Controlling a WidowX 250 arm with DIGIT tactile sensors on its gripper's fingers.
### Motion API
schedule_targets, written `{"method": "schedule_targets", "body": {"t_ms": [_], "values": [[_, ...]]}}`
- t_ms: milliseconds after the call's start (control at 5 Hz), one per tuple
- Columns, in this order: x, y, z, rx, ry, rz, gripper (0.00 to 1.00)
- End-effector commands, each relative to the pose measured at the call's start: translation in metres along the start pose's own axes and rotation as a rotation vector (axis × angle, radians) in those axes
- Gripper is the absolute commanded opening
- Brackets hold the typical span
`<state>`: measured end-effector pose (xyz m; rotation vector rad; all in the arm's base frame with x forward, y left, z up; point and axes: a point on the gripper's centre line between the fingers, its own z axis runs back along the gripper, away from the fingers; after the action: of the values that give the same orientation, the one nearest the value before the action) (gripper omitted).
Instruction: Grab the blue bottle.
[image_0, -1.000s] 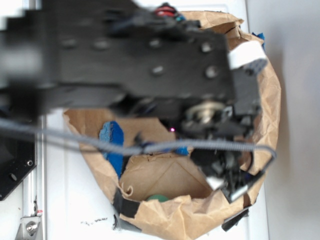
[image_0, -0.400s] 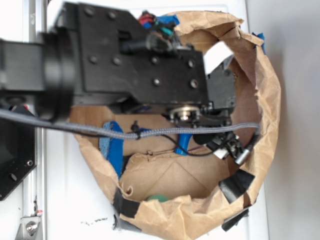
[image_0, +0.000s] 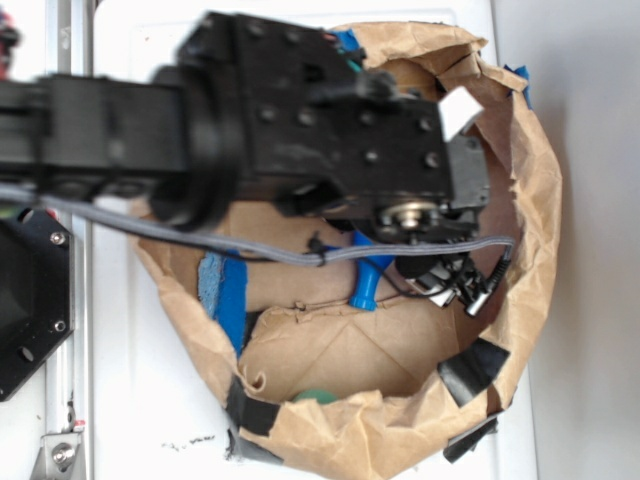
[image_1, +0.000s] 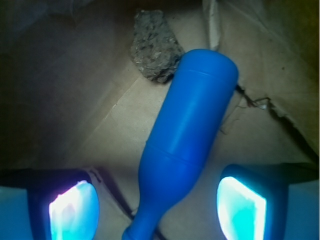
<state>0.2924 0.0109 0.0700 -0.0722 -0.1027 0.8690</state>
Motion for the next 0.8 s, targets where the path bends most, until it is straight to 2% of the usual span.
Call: {"method": "schedule_targets", "body": {"t_ms": [0,400,600], "values": [[0.007,-0.021,-0.002,-0.019,-0.012,0.001,1.0],[0.001,-0.008,-0.03,0.0,-0.018,-0.071,1.0],[-0.001,-0.008,-0.033,0.006,-0.009,-0.073,0.44]]}}
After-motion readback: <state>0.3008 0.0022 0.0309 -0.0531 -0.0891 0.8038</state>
